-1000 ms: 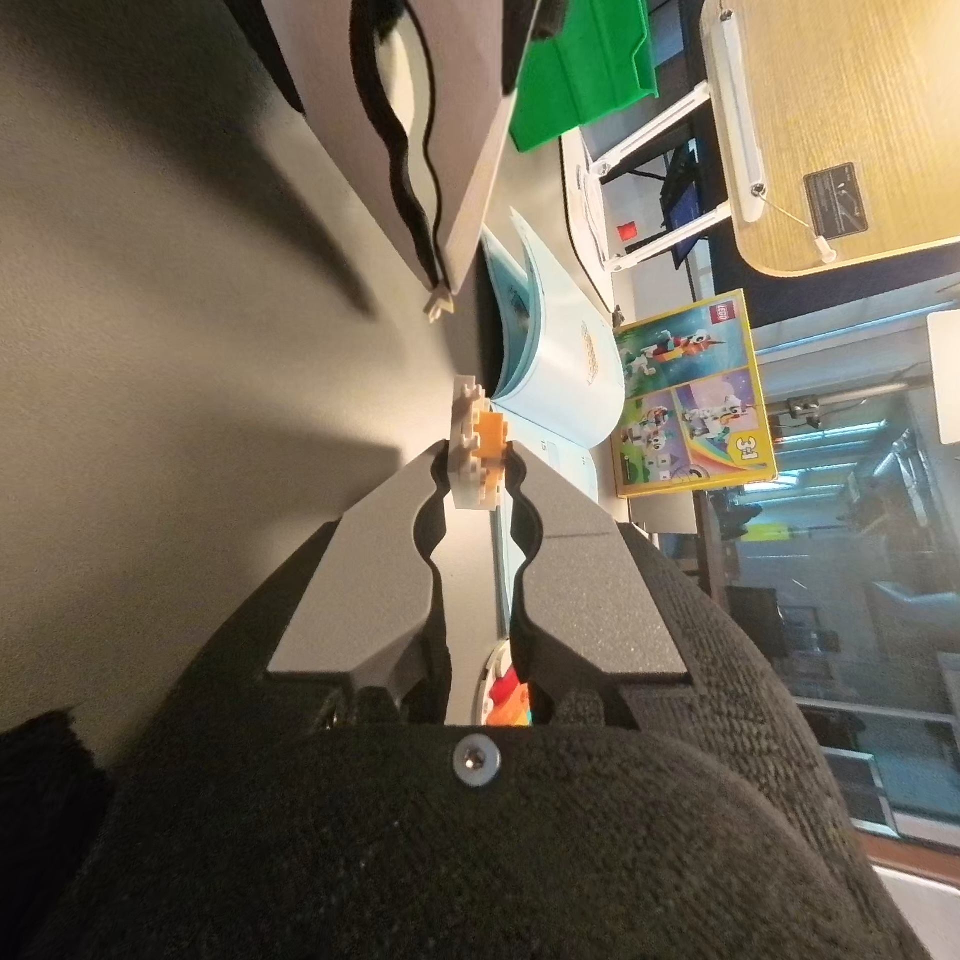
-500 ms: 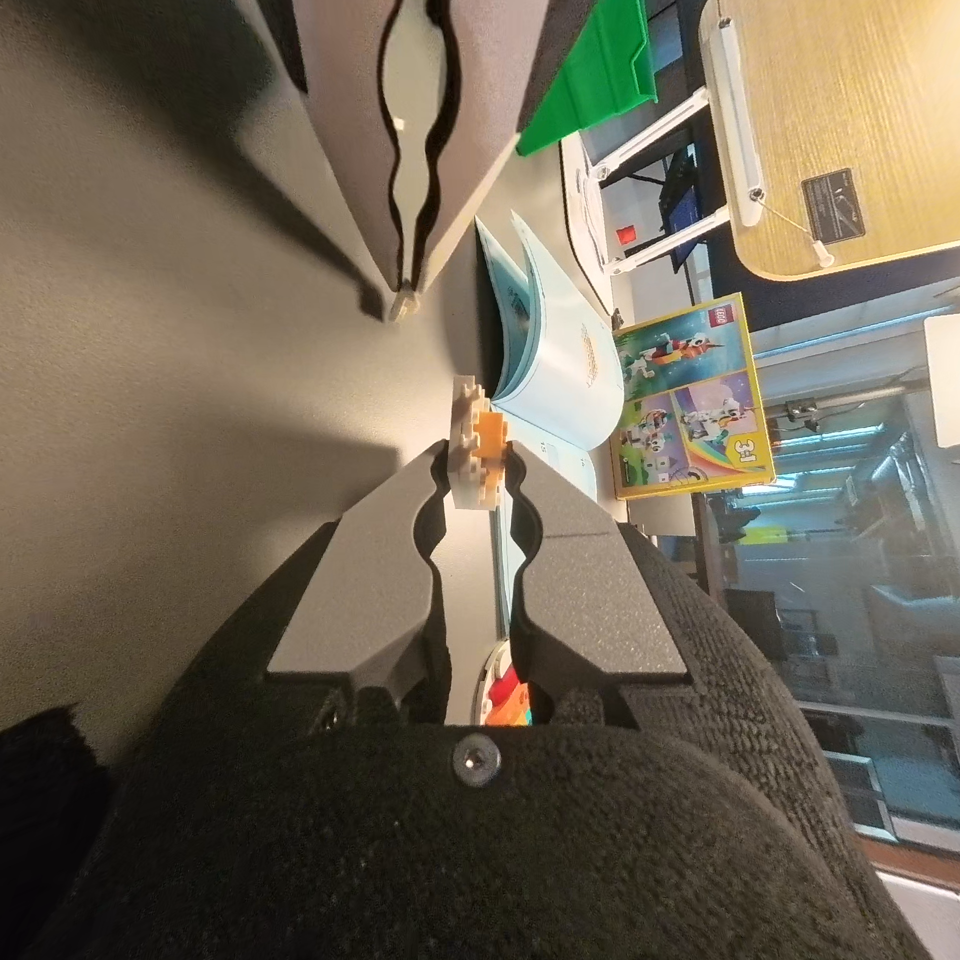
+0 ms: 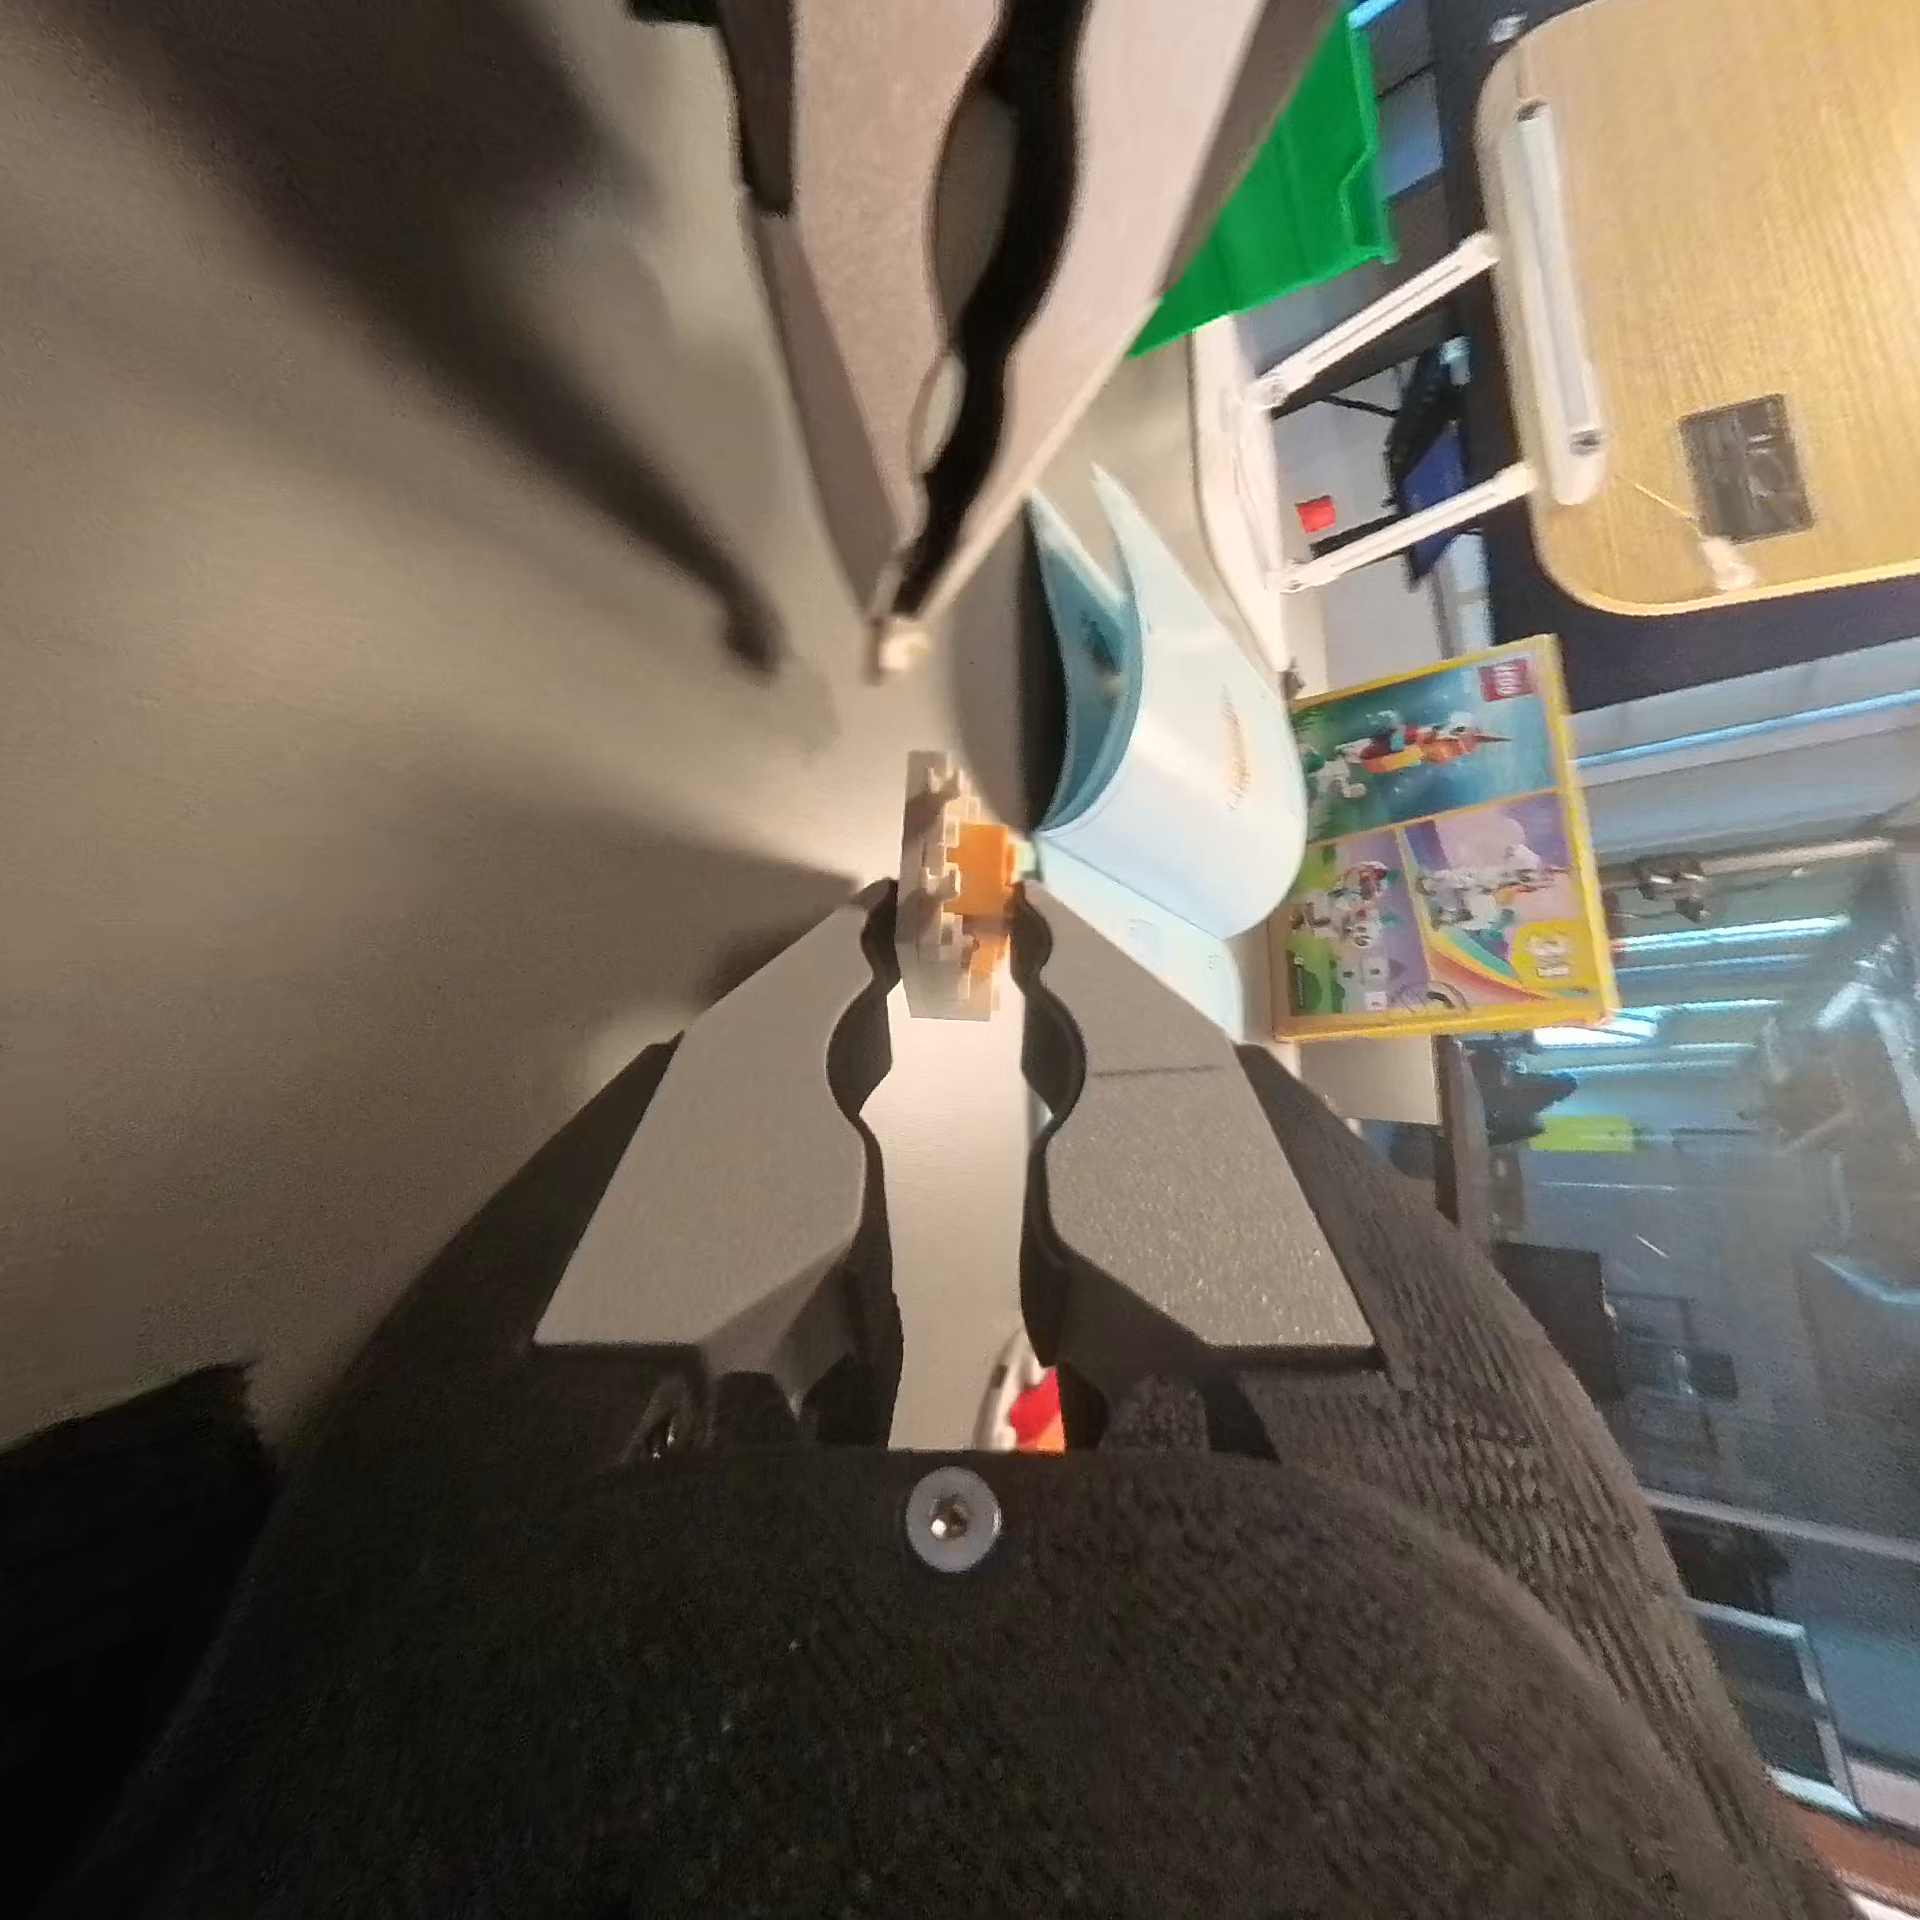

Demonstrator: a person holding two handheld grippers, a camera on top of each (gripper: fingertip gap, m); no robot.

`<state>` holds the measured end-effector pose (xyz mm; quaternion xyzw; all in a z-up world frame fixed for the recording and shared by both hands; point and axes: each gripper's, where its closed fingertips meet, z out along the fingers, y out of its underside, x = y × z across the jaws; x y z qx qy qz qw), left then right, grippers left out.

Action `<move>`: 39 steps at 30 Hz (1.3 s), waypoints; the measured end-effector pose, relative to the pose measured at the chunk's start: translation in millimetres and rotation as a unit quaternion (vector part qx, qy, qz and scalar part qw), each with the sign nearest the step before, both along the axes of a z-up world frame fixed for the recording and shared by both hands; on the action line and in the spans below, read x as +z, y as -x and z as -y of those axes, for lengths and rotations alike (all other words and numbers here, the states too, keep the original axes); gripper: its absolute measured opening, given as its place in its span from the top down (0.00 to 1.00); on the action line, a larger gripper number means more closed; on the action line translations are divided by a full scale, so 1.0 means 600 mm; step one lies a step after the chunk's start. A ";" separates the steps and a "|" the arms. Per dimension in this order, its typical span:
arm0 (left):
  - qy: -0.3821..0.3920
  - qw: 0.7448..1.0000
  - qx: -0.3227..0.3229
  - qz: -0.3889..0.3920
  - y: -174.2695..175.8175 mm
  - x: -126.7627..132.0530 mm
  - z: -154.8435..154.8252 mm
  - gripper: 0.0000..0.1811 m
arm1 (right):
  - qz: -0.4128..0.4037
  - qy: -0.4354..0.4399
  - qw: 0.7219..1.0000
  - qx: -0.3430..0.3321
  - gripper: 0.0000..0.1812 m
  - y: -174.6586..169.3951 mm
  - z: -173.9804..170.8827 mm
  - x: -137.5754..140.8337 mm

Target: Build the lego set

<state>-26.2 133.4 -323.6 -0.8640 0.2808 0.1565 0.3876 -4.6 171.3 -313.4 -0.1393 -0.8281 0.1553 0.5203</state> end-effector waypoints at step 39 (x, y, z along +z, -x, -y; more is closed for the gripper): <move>-0.209 0.961 -0.070 -0.168 -0.050 0.081 -0.030 0.98 | 0.245 0.651 0.719 0.007 0.96 -0.013 0.045 0.066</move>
